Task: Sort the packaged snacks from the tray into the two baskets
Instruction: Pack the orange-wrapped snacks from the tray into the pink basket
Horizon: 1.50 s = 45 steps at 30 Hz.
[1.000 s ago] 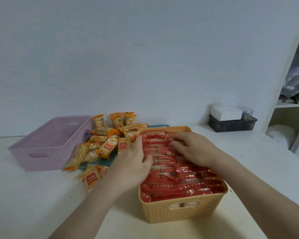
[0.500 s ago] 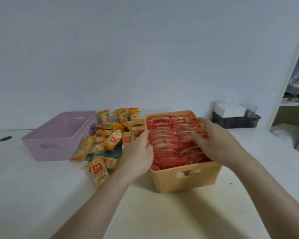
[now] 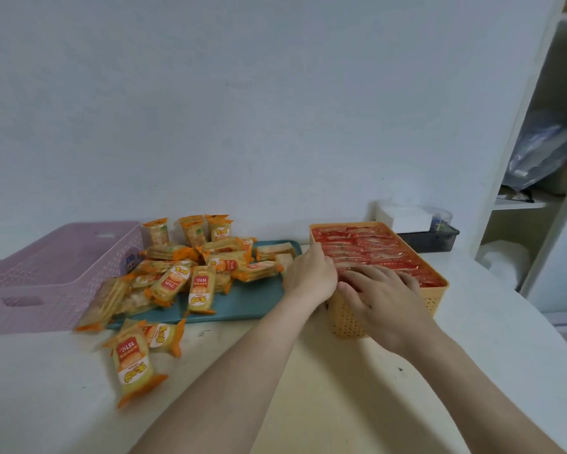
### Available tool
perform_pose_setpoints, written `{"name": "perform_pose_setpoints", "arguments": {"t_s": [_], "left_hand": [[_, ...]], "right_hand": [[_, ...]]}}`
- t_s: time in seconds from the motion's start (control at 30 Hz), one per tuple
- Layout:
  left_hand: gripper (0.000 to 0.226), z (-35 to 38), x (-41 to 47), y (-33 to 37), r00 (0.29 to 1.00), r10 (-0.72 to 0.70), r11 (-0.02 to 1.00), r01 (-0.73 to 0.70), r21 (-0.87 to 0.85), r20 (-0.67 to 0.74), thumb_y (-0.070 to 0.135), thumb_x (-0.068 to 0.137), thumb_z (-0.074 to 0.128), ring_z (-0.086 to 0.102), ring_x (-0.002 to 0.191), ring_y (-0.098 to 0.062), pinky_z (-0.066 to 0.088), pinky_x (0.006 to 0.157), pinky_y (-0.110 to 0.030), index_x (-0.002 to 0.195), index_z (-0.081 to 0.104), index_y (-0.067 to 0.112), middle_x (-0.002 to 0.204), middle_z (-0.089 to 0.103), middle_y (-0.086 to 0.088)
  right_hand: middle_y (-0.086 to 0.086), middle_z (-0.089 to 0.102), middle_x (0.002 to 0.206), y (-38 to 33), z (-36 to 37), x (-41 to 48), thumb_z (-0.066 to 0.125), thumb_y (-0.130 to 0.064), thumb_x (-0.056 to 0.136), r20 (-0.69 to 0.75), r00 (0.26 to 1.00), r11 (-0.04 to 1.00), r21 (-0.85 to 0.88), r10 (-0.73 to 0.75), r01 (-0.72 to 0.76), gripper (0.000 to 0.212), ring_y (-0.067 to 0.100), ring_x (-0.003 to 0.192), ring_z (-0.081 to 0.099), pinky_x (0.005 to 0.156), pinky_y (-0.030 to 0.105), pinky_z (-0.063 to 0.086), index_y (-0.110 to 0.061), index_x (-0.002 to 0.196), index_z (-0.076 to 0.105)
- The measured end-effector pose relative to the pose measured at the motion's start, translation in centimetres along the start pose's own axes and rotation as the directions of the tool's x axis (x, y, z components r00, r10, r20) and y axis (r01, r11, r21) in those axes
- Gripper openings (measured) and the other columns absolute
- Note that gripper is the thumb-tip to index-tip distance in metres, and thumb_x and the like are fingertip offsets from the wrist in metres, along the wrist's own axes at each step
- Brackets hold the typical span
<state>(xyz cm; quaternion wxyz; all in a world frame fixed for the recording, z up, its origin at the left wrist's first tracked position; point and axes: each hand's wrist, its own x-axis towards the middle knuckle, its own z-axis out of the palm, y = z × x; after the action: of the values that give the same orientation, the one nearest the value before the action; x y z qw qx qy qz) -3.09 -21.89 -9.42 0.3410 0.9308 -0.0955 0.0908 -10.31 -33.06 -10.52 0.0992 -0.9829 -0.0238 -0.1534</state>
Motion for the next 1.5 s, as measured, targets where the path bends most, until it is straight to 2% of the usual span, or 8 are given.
{"name": "perform_pose_setpoints", "arguments": {"t_s": [0.17,0.37,0.53,0.63,0.73,0.97,1.2,1.5], "left_hand": [[0.034,-0.7,-0.1,-2.1,0.997,0.059,0.97,-0.043,-0.239,0.059,0.02,0.099,0.036,0.059,0.109,-0.017,0.052,0.091,-0.042,0.127,0.056,0.026,0.123,0.063,0.002],[0.054,-2.8,-2.9,-4.5,0.961,0.173,0.96,-0.116,-0.255,0.214,0.012,0.093,0.044,0.061,0.105,-0.009,0.054,0.089,-0.037,0.141,0.043,0.037,0.132,0.055,0.011],[0.047,-8.6,-5.5,-9.5,0.962,0.213,0.912,-0.259,0.318,0.174,0.025,0.09,0.053,0.035,0.135,-0.016,0.033,0.109,-0.037,0.136,0.048,0.036,0.147,0.043,0.013],[0.063,-11.4,-7.4,-13.5,0.958,-0.059,0.78,-0.131,0.611,0.281,0.053,0.088,0.052,0.006,0.146,-0.025,0.025,0.112,-0.049,0.145,0.027,0.044,0.161,0.007,0.01],[0.078,-12.8,-9.0,-17.9,0.922,-0.284,0.747,0.041,0.663,0.264,0.064,0.085,0.046,0.0,0.147,-0.033,0.021,0.115,-0.049,0.15,0.007,0.044,0.163,-0.006,0.003],[0.041,-13.3,-8.8,-21.0,0.992,0.027,0.892,0.032,0.452,-0.124,0.045,0.078,0.06,0.053,0.11,-0.016,0.044,0.085,-0.028,0.119,0.058,0.041,0.114,0.06,0.014],[0.05,-11.4,-3.4,-21.5,0.938,0.064,0.986,-0.112,-0.122,-0.342,0.039,0.091,0.058,0.039,0.13,-0.008,0.034,0.109,-0.038,0.138,0.048,0.029,0.14,0.045,0.007],[0.064,-13.0,-3.5,-23.9,0.987,-0.059,0.838,0.13,0.53,-0.149,0.054,0.093,0.015,0.02,0.144,-0.032,0.018,0.117,-0.046,0.15,0.021,0.025,0.158,0.024,-0.011]], "right_hand": [[-0.015,0.04,0.147,0.5,1.2,1.1,0.002,-0.079,0.078,-0.002,0.998,0.998,-0.026,-0.061,0.061,0.082,0.014,0.137,0.03,0.105,0.044,0.018,-0.042,0.134,0.048],[-0.018,0.039,0.149,0.5,2.2,4.0,0.037,-0.06,0.092,-0.025,0.993,0.992,-0.06,-0.111,0.11,0.045,0.014,0.134,0.034,0.103,0.045,0.02,-0.043,0.132,0.053],[0.001,0.039,0.149,-2.0,3.7,6.2,0.045,-0.05,0.089,-0.14,0.989,0.989,-0.137,0.042,-0.061,0.052,0.023,0.142,0.025,0.111,0.051,0.014,-0.028,0.136,0.046],[0.007,0.049,0.142,-5.2,4.5,5.5,0.056,-0.036,0.082,-0.3,0.949,0.995,-0.067,-0.097,0.08,0.053,0.027,0.137,0.035,0.106,0.047,0.025,-0.021,0.133,0.051],[0.004,0.035,0.152,-9.9,5.8,5.3,0.055,-0.04,0.086,-0.097,0.954,0.948,0.119,-0.285,0.295,0.064,0.026,0.14,0.027,0.112,0.041,0.029,-0.027,0.145,0.036],[0.0,0.0,0.163,-15.6,9.8,5.8,0.062,-0.065,0.068,0.39,0.861,0.911,0.371,-0.326,0.177,0.106,0.031,0.145,0.021,0.113,0.048,0.029,-0.048,0.148,-0.005],[-0.027,0.054,0.112,-17.3,8.9,7.7,0.074,-0.011,0.082,0.327,0.896,0.301,0.924,-0.302,-0.235,0.088,-0.003,0.105,0.061,0.086,0.015,0.05,-0.04,0.146,0.023],[0.002,-0.017,0.161,-18.9,11.4,9.1,0.069,-0.07,0.065,0.349,0.867,0.867,0.469,-0.355,0.166,0.117,0.03,0.148,-0.011,0.119,0.049,0.009,-0.053,0.144,-0.015]]}}
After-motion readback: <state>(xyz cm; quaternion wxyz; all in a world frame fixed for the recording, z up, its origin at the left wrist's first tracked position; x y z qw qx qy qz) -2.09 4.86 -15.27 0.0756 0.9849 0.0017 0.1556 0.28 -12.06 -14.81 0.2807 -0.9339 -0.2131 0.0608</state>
